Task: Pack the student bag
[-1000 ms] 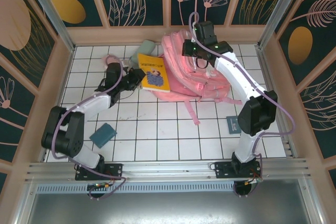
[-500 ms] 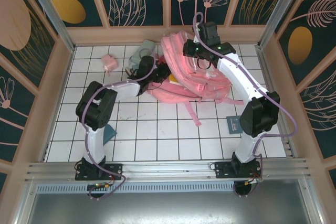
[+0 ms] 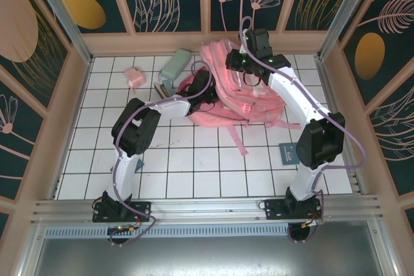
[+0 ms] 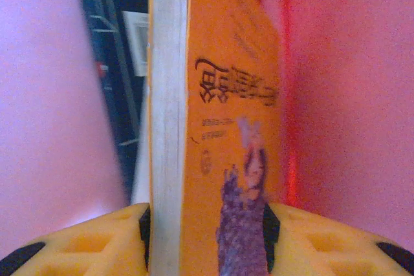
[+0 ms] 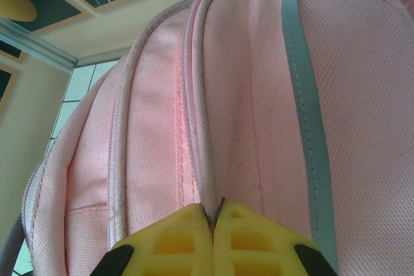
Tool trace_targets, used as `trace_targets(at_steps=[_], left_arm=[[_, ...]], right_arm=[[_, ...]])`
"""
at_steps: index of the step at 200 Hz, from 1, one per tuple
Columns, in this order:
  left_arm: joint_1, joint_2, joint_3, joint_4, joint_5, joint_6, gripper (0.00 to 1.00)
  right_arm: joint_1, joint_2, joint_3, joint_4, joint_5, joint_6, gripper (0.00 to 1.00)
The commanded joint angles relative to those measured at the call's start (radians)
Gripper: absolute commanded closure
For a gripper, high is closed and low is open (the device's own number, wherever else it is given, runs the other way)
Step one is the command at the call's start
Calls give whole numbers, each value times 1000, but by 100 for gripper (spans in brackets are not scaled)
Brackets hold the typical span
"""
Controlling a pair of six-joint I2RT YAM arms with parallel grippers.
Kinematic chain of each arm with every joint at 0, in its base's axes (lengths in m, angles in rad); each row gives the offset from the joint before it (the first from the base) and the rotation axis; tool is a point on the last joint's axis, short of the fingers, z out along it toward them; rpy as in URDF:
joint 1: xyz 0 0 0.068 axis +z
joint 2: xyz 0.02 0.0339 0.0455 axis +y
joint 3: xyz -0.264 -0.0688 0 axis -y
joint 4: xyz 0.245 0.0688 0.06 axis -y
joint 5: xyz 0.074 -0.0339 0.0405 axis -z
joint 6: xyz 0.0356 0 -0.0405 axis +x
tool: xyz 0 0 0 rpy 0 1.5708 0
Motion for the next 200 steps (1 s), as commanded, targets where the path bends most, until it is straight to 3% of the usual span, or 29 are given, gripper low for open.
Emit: trace_targets(at_steps=[1, 37, 59, 87, 157, 200], left_arm=[[5, -54, 44, -164, -60, 114, 50], [3, -7, 62, -202, -15, 123, 56], [-9, 31, 95, -198, 28, 100, 79], [-19, 60, 96, -123, 94, 22, 88], [-59, 82, 134, -89, 111, -23, 82], [-48, -37, 116, -203, 18, 95, 61]], right_arm=[[-8, -73, -5, 103, -32, 23, 100], [-8, -60, -4, 111, -50, 33, 100], [-8, -54, 1, 113, -57, 38, 100], [-8, -53, 2, 113, -65, 46, 100], [-8, -57, -9, 111, -66, 44, 100], [-11, -73, -39, 111, -55, 36, 100]])
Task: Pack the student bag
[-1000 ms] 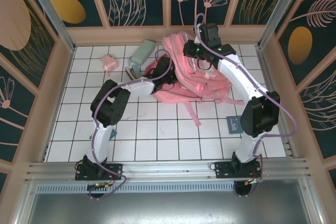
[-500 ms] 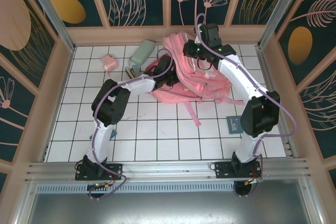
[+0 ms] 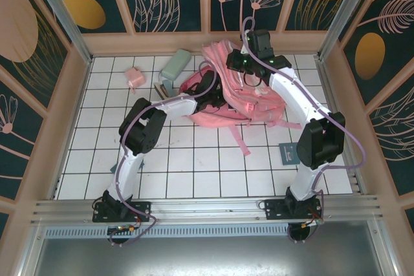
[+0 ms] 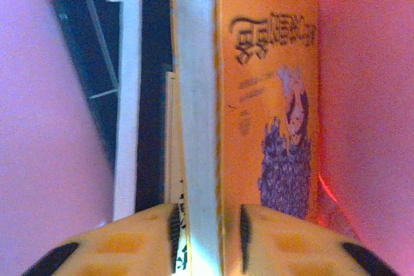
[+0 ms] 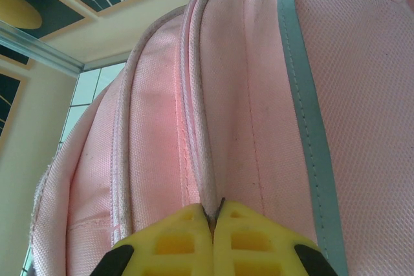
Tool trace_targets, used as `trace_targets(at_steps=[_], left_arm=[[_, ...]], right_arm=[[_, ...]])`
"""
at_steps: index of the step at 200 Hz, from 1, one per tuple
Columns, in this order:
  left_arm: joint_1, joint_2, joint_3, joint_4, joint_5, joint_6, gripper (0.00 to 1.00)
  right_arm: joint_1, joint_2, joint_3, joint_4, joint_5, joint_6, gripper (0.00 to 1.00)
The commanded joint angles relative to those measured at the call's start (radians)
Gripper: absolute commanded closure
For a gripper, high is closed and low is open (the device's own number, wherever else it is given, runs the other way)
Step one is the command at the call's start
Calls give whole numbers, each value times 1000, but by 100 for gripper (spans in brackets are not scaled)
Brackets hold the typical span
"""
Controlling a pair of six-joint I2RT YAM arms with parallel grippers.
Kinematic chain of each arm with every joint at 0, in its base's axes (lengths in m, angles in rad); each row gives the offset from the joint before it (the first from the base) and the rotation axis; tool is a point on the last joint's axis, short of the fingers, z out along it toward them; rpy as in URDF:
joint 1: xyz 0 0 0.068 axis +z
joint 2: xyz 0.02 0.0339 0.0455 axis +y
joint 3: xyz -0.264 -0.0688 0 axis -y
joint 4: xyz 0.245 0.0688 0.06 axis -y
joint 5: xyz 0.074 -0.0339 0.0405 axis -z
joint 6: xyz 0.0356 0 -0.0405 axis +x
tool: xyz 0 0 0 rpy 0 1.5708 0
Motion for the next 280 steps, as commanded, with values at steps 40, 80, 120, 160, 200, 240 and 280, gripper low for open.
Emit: trace_targets(at_steps=[40, 80, 120, 160, 200, 240, 280], left_arm=[[-5, -158, -65, -108, -97, 116, 60], [-5, -101, -81, -127, -58, 79, 82], [-6, -45, -67, -171, -66, 67, 89], [-11, -5, -63, -112, -8, 19, 94], [-25, 17, -63, 34, 99, -40, 95], [-27, 26, -107, 235, 241, -88, 95], [-22, -13, -135, 201, 218, -56, 89]], right_arm=[[-1, -74, -41, 95, -29, 9, 100], [-2, -73, -47, 102, -40, 13, 100], [-2, -76, -50, 100, -43, 13, 100], [-2, -73, -51, 105, -52, 18, 100], [-2, -66, -50, 112, -62, 28, 100], [-2, -61, -44, 106, -63, 27, 100], [-5, -63, -46, 103, -52, 22, 100]])
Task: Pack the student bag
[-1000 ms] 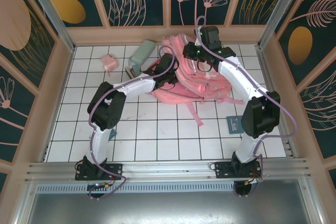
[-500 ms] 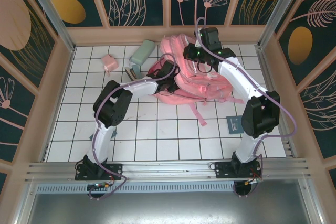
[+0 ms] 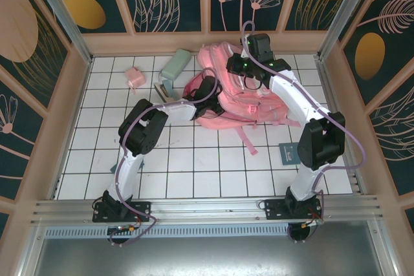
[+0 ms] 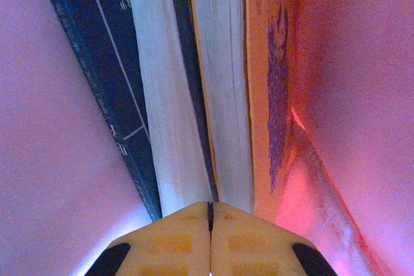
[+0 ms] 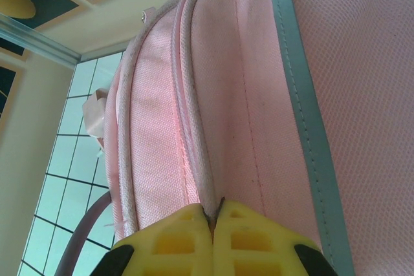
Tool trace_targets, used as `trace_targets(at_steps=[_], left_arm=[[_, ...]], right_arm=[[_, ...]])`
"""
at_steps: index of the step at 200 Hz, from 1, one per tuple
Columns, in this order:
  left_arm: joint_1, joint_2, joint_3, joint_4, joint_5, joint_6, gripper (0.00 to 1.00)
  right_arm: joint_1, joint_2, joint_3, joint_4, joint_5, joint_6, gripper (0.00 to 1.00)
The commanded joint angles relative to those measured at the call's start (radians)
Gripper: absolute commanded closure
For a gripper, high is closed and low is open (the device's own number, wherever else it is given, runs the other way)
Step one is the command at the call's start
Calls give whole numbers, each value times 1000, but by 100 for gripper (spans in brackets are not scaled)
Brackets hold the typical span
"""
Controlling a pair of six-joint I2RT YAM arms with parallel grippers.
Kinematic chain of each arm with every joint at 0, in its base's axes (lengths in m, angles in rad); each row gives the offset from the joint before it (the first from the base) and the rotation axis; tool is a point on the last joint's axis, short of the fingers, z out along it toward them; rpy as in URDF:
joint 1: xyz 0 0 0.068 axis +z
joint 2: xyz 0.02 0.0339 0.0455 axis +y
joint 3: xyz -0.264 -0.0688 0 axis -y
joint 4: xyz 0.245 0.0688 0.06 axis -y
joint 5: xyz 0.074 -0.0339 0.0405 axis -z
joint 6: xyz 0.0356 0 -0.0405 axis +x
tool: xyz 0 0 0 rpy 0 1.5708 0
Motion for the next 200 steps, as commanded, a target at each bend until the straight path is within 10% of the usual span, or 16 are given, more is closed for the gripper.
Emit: trace_targets(at_steps=[1, 41, 200], left_arm=[[-10, -12, -13, -1, 19, 24, 88], [14, -148, -70, -192, -98, 142, 59], [204, -720, -409, -529, -371, 326, 57]], right_arm=[[2, -52, 13, 71, -29, 22, 100], [-3, -59, -7, 77, -17, 20, 100], [28, -20, -193, 179, -6, 12, 100]])
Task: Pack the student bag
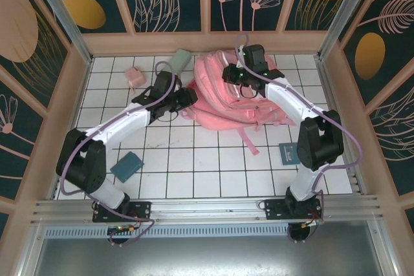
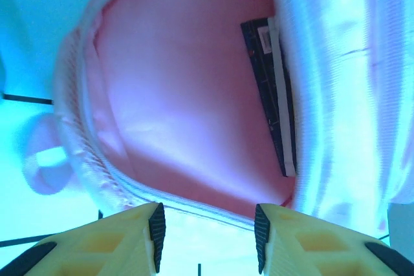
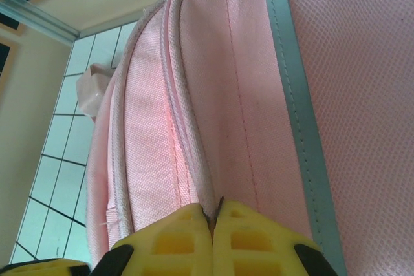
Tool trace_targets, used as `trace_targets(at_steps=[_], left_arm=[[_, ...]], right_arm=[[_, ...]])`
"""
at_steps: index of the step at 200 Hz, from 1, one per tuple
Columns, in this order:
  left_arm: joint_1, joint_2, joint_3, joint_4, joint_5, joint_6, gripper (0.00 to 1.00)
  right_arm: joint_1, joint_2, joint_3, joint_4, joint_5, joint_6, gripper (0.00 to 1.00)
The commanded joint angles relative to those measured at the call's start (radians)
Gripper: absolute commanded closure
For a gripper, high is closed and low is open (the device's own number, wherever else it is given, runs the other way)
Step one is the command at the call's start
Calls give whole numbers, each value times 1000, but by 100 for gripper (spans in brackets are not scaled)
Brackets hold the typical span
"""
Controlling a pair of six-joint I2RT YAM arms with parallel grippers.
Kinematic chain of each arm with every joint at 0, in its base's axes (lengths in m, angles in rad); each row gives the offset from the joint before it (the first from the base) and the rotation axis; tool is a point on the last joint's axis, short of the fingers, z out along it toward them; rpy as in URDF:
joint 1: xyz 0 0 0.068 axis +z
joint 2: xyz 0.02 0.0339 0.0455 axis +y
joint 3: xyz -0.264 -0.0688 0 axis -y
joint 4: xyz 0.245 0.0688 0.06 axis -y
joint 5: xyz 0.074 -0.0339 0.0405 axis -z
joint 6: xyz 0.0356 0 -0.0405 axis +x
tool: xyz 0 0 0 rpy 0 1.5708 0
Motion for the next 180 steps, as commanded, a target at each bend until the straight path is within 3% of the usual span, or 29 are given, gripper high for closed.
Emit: trace_targets(at_steps=[1, 34, 44, 109, 153, 180], left_arm=[[33, -52, -40, -75, -66, 37, 57], [108, -51, -42, -89, -67, 92, 56], [128, -42, -34, -85, -68, 115, 46], [227, 136, 165, -104, -80, 229, 46], [302, 379, 406, -117, -74, 308, 40], [323, 512, 563, -108, -46, 366, 30]], right_arm=[[5, -20, -27, 34, 24, 13, 100], [6, -27, -21, 47, 15, 20, 100], [6, -29, -14, 43, 12, 19, 100], [8, -46, -16, 55, -8, 32, 100], [16, -63, -15, 56, -28, 48, 100], [21, -74, -4, 42, -43, 56, 100]])
